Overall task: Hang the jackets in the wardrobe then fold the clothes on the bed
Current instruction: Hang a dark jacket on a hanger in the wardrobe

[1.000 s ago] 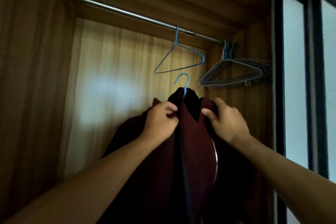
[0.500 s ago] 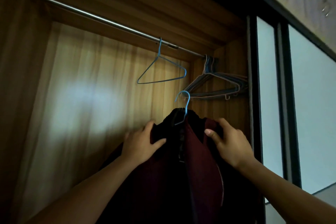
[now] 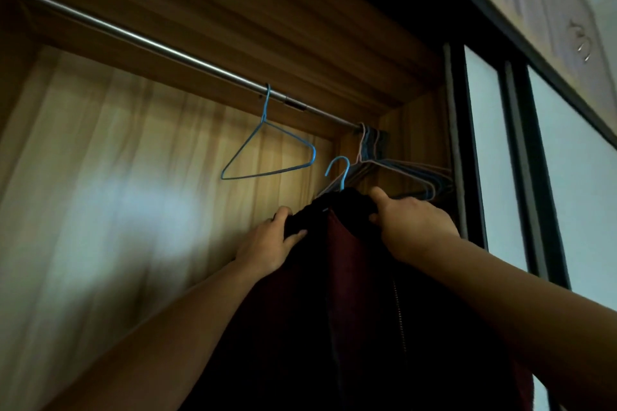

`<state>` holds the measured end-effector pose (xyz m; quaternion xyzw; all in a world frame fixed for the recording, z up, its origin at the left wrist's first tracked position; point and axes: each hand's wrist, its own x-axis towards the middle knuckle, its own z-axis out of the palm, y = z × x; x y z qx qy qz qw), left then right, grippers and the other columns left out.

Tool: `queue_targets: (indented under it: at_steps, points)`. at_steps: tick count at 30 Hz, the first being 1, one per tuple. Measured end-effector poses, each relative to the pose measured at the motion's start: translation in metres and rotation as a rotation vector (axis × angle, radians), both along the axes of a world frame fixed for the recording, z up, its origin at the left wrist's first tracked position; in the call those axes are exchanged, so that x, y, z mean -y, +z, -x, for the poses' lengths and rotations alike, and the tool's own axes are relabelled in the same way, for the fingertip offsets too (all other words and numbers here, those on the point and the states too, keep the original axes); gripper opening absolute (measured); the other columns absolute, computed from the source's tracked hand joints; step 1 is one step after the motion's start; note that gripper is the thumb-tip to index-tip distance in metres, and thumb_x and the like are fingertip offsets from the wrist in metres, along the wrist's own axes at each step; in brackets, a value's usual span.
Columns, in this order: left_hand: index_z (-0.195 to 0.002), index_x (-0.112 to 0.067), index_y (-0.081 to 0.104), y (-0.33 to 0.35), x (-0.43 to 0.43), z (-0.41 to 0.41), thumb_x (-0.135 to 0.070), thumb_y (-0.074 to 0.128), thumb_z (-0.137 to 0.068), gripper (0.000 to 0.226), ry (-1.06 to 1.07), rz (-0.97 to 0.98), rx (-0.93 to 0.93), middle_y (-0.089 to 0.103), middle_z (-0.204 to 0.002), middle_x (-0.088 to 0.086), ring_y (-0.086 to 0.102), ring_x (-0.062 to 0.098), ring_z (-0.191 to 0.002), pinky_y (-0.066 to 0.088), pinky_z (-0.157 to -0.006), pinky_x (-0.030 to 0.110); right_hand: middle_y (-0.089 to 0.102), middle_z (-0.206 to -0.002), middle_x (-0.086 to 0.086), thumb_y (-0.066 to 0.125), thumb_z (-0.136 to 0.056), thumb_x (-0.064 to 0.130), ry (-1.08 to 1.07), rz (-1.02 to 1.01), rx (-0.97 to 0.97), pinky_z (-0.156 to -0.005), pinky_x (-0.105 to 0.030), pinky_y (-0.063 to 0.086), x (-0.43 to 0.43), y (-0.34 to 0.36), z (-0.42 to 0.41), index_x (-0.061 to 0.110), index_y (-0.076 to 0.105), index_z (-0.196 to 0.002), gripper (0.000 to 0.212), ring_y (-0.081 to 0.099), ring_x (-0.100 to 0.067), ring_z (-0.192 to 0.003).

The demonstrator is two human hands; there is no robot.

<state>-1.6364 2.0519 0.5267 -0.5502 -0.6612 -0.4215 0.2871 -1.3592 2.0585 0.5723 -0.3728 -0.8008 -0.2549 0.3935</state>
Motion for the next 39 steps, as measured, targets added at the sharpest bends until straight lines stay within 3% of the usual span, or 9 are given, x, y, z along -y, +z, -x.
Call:
queue_targets:
  at_steps: [5, 10, 18, 24, 26, 30, 33, 36, 39]
  points:
    - [-0.123, -0.034, 0.037, 0.033, -0.045, 0.016, -0.058, 0.049, -0.096, 0.039, -0.013, -0.090, 0.017, 0.067, -0.107, 0.002, 0.066, 0.025, -0.089, 0.055, -0.077, 0.045, 0.066, -0.100, -0.008, 0.045, -0.104, 0.024, -0.079, -0.137, 0.043, -0.053, -0.036, 0.037, -0.035, 0.039, 0.025, 0.030, 0.030, -0.143, 0.042, 0.065, -0.033, -0.090]
    - [-0.125, -0.032, 0.037, 0.083, -0.068, 0.028, -0.056, 0.049, -0.097, 0.038, 0.009, -0.198, 0.011, 0.066, -0.108, 0.003, 0.064, 0.027, -0.094, 0.054, -0.079, 0.046, 0.046, -0.080, -0.001, 0.048, -0.104, 0.022, -0.088, -0.278, 0.000, -0.054, -0.037, 0.036, -0.055, 0.092, 0.044, 0.026, 0.036, -0.137, 0.036, 0.056, -0.028, -0.079]
    - [-0.121, -0.032, 0.037, 0.156, -0.078, 0.050, -0.051, 0.050, -0.098, 0.033, 0.049, -0.317, -0.032, 0.064, -0.108, 0.003, 0.064, 0.028, -0.092, 0.055, -0.077, 0.051, 0.051, -0.075, -0.002, 0.045, -0.105, 0.024, -0.129, -0.395, -0.079, -0.052, -0.036, 0.039, -0.065, 0.152, 0.061, 0.026, 0.037, -0.133, 0.029, 0.051, -0.022, -0.066]
    - [-0.128, -0.028, 0.041, 0.188, -0.089, 0.050, -0.046, 0.052, -0.099, 0.035, 0.050, -0.267, -0.026, 0.063, -0.114, 0.004, 0.063, 0.031, -0.101, 0.054, -0.084, 0.051, 0.055, -0.083, -0.004, 0.045, -0.106, 0.026, -0.158, -0.334, -0.098, -0.061, -0.039, 0.050, -0.073, 0.177, 0.073, 0.028, 0.035, -0.143, 0.038, 0.060, -0.026, -0.078]
    - [-0.127, -0.023, 0.043, 0.196, -0.090, 0.049, -0.040, 0.054, -0.100, 0.034, 0.001, -0.236, -0.015, 0.062, -0.117, 0.008, 0.062, 0.034, -0.107, 0.053, -0.088, 0.052, 0.053, -0.083, -0.003, 0.046, -0.105, 0.027, -0.175, -0.323, -0.110, -0.061, -0.039, 0.049, -0.075, 0.184, 0.076, 0.028, 0.036, -0.143, 0.039, 0.060, -0.027, -0.081]
    - [-0.131, -0.030, 0.040, 0.186, -0.085, 0.053, -0.050, 0.049, -0.100, 0.038, 0.125, -0.189, 0.017, 0.059, -0.125, 0.005, 0.061, 0.033, -0.109, 0.052, -0.085, 0.050, 0.050, -0.082, -0.003, 0.047, -0.105, 0.030, -0.165, -0.286, -0.103, -0.059, -0.038, 0.042, -0.080, 0.184, 0.088, 0.028, 0.036, -0.142, 0.039, 0.056, -0.027, -0.082]
    - [-0.135, -0.031, 0.038, 0.161, -0.086, 0.056, -0.051, 0.048, -0.100, 0.042, 0.117, -0.126, 0.046, 0.059, -0.129, 0.005, 0.060, 0.032, -0.114, 0.051, -0.089, 0.049, 0.060, -0.104, -0.007, 0.040, -0.106, 0.038, -0.104, -0.215, -0.087, -0.065, -0.039, 0.040, -0.090, 0.164, 0.095, 0.028, 0.037, -0.141, 0.036, 0.061, -0.030, -0.096]
    - [-0.132, -0.030, 0.041, 0.141, -0.087, 0.050, -0.048, 0.048, -0.100, 0.038, 0.095, -0.164, 0.055, 0.060, -0.127, 0.004, 0.059, 0.031, -0.113, 0.049, -0.089, 0.047, 0.052, -0.127, -0.015, 0.027, -0.107, 0.044, -0.115, -0.250, -0.145, -0.071, -0.042, 0.043, -0.102, 0.137, 0.095, 0.028, 0.029, -0.145, 0.041, 0.056, -0.034, -0.109]
    - [-0.130, -0.032, 0.043, 0.129, -0.083, 0.040, -0.049, 0.054, -0.096, 0.040, 0.057, -0.295, 0.157, 0.059, -0.128, 0.000, 0.056, 0.029, -0.118, 0.046, -0.095, 0.048, 0.038, -0.141, -0.017, 0.021, -0.105, 0.045, -0.268, -0.384, -0.176, -0.094, -0.051, 0.038, -0.108, 0.117, 0.097, 0.028, 0.022, -0.153, 0.051, 0.040, -0.036, -0.126]
